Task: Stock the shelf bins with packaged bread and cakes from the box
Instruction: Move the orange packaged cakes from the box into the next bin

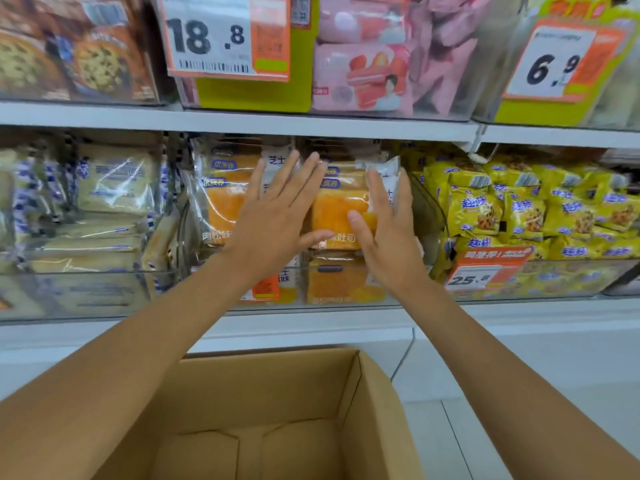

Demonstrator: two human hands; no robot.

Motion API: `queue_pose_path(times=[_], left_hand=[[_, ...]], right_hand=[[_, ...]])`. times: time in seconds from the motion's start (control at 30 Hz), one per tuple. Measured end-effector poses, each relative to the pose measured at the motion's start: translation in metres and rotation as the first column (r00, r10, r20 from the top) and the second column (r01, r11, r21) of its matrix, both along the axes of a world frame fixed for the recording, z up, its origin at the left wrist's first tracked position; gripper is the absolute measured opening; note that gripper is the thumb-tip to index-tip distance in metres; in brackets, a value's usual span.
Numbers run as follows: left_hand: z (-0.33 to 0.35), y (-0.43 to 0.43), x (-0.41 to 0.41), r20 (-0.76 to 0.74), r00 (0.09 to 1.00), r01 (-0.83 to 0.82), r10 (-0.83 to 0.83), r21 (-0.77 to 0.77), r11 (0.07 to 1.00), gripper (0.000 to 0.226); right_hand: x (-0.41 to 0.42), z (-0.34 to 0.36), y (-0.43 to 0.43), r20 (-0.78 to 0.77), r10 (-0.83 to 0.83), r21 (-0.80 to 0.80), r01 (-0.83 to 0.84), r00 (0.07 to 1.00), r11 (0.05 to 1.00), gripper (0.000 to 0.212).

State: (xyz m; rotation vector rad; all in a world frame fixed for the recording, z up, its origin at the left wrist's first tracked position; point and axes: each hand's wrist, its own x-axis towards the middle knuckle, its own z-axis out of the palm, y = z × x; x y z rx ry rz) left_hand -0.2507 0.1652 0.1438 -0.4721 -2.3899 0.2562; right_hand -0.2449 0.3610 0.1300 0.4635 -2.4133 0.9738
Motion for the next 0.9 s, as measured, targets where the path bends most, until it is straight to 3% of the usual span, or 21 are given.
queue_pose_path(times=[0.07,0.2,0.37,0.63,0.9], left_hand=[[0.002,-0.003,-0.003,0.047,0.999,0.001,-0.001,0.009,1.0,0.091],[0.007,-0.006,-0.002,0.078,0.994,0.069,-0.072,0.046,0.997,0.095],[0.009,-0.005,-0.004,0.071,0.991,0.106,-0.112,0.078,0.991,0.092],[-0.001,-0.002,-0.01,-0.015,0.996,0.084,-0.083,0.099,0.991,0.091],[0.002,-0.004,-0.004,0.084,0.992,0.076,-0.089,0.151,0.986,0.096]], right_hand=[[-0.001,0.002,-0.002,0.019,-0.036,0.028,0.035,0.999,0.999,0.063],[-0.01,0.011,0.004,-0.269,-0.185,0.277,0.26,0.945,0.925,0.063],[-0.024,0.012,0.018,-0.344,-0.1,0.402,0.243,0.934,0.883,0.067],[-0.031,0.007,0.023,-0.283,-0.001,0.465,0.138,0.959,0.874,0.078],[-0.024,0.015,0.026,-0.254,-0.035,0.533,0.171,0.966,0.829,0.081]])
